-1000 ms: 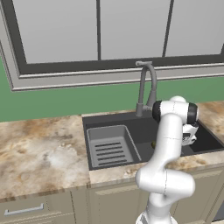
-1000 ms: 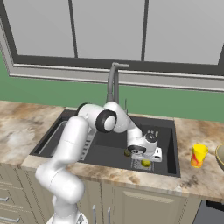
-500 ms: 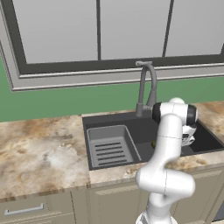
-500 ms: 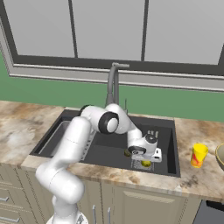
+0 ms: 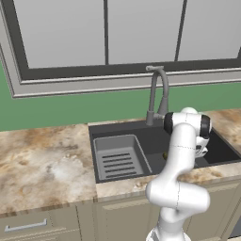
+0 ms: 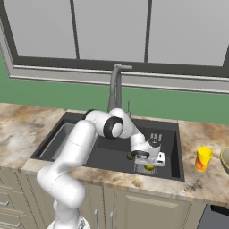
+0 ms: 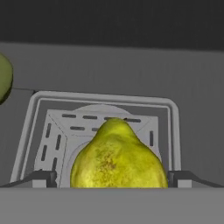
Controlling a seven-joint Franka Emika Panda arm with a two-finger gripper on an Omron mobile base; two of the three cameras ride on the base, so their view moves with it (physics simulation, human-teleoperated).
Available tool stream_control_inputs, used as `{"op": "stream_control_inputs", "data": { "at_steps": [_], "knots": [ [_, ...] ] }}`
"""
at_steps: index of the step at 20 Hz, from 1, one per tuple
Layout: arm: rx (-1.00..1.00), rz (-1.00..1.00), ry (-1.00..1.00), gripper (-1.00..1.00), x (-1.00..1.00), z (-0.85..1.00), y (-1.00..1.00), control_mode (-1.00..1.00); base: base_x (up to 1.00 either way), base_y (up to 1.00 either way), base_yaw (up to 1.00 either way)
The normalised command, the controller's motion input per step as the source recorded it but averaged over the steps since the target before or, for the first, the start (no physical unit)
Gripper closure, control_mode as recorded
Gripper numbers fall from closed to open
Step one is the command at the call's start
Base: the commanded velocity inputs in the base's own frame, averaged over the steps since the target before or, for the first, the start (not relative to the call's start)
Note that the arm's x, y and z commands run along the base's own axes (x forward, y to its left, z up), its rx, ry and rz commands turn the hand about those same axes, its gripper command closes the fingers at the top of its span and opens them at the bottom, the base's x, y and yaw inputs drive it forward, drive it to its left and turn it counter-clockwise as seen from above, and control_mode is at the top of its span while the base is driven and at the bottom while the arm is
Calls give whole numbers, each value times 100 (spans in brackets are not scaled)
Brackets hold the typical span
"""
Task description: Remove the pear and kiwi from the sink. Then move the bowl and cup from the counter to the sink for washing.
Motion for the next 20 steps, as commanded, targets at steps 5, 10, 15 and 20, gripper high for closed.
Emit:
{"op": "stream_control_inputs", "data": {
  "at_steps": [5, 10, 15, 20],
  "knots": [
    [0, 0, 1, -100, 0, -8, -7, -100, 0, 0, 0],
    [-1, -3, 4, -100, -6, -3, -5, -100, 0, 0, 0],
    [0, -2, 2, -100, 0, -8, 1, -100, 0, 0, 0],
    [0, 0, -2, -100, 2, -13, 3, -100, 0, 0, 0]
  ]
}}
